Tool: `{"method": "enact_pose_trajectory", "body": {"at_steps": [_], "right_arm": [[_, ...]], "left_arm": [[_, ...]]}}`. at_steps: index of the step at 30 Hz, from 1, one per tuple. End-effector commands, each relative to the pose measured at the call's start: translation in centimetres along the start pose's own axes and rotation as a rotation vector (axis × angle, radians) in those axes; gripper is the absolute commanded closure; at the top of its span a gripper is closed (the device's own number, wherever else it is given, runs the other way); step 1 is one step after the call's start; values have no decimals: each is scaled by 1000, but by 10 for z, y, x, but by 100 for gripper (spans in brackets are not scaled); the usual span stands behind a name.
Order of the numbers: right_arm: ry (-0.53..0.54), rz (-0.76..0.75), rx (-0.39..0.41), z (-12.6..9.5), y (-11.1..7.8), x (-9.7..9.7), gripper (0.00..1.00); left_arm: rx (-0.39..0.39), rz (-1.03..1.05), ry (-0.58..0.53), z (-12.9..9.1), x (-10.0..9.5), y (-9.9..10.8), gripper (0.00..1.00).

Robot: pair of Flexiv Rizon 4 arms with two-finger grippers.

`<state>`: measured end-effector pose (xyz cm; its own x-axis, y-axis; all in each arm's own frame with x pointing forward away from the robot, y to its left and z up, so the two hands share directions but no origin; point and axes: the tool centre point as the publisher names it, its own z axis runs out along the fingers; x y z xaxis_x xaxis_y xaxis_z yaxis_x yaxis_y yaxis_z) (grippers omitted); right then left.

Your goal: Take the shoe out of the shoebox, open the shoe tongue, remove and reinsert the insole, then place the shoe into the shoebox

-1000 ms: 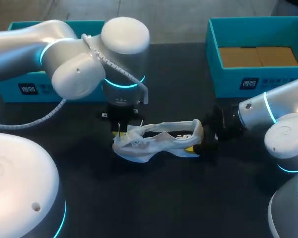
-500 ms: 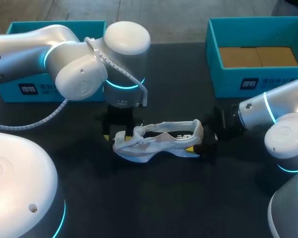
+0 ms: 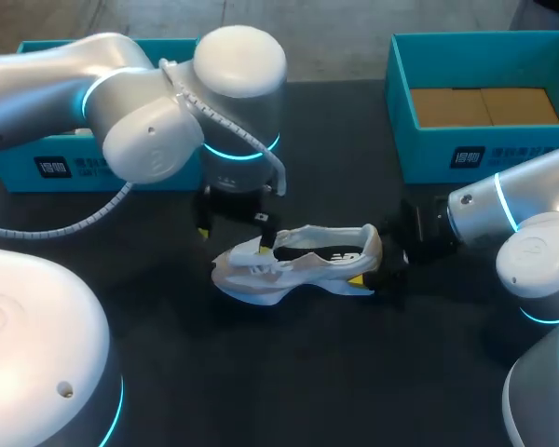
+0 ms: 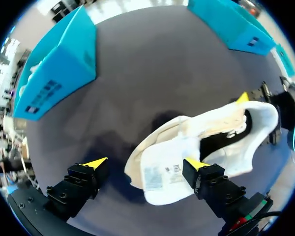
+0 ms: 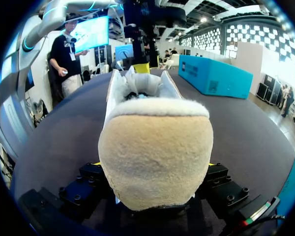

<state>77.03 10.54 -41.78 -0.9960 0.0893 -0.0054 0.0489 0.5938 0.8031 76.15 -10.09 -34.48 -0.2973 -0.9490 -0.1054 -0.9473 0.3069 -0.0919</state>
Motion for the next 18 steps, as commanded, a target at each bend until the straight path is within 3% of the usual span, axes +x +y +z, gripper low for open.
{"method": "enact_pose_trajectory", "body": {"at_steps": [1,10,18], "right_arm": [[-1,1,3,3,0,0,100],[-1,1,3,3,0,0,100],[-1,1,3,3,0,0,100]], "left_arm": [[49,76,65,-5,-8,4,0],[136,446,212,-23,0,-11,0],[166,843,307,-46,11,-28,0]]}}
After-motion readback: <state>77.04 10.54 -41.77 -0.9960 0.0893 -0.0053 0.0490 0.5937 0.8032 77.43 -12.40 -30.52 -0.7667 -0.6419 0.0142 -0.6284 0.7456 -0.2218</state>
